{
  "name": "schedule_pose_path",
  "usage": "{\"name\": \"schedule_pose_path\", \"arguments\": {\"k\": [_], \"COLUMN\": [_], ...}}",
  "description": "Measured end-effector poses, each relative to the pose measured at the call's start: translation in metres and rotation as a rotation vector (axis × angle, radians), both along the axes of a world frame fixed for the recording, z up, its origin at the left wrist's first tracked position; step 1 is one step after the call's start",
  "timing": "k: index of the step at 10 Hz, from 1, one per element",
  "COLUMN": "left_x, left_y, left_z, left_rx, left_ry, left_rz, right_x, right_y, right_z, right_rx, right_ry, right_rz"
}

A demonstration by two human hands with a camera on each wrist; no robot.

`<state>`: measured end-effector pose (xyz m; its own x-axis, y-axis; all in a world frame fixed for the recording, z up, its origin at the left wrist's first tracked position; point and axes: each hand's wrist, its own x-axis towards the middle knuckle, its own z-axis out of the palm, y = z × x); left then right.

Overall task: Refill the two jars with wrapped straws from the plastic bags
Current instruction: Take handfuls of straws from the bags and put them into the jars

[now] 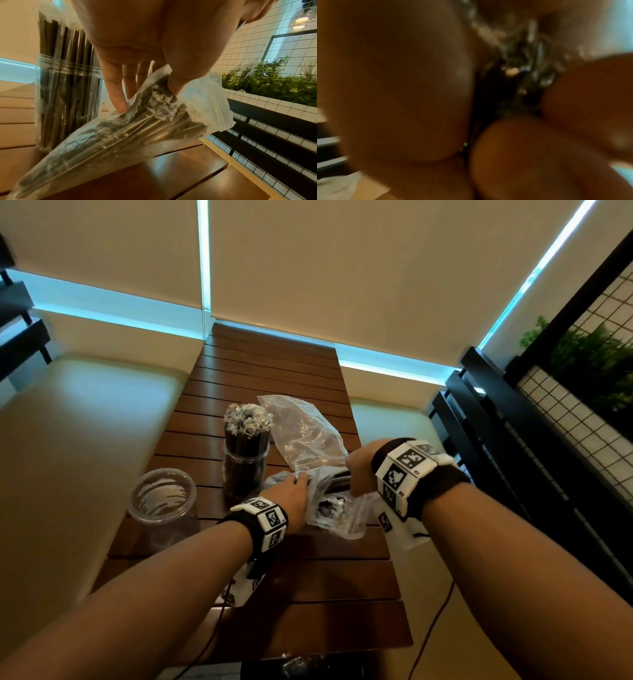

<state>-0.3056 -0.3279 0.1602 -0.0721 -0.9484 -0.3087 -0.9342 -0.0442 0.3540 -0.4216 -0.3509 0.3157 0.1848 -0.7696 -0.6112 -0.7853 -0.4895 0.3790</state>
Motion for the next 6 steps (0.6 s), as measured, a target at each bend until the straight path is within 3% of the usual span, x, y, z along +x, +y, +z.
{"name": "schedule_pose_path", "arguments": {"k": [1,2,3,4,5,6], "left_x": [-0.006,-0.021,-0.031,-0.033,-0.021,0.0], "left_y": [-0.006,-0.009,-0.013,-0.014,-0.012,-0.014], "left_z": [0.006,0.009,0.006,0.003,0.01,0.026], "left_rx": [0.015,-0.015,-0.021,0.01,0.0,-0.047], "left_ry": [-0.011,-0.007,-0.104,-0.086,0.015,0.359], "left_rz": [0.027,-0.019,-0.129,-0.116,0.001,0.225], "right_x": [-0.017,-0.034,-0.041,-0.043,-0.043,-0.035], "right_y": [0.004,-0.001,0.007,0.008,0.0,-0.006], "right_z": [0.043,0.072,0.101,0.101,0.07,0.012], "right_rx": [-0.044,-0.06,-0.187,-0.242,-0.222,-0.213], "right_ry": [-0.058,-0.069,0.001,-0.089,-0.38,-0.714], "right_rz": [-0.011,-0.068,0.001,0.025,-0.071,-0.119]}}
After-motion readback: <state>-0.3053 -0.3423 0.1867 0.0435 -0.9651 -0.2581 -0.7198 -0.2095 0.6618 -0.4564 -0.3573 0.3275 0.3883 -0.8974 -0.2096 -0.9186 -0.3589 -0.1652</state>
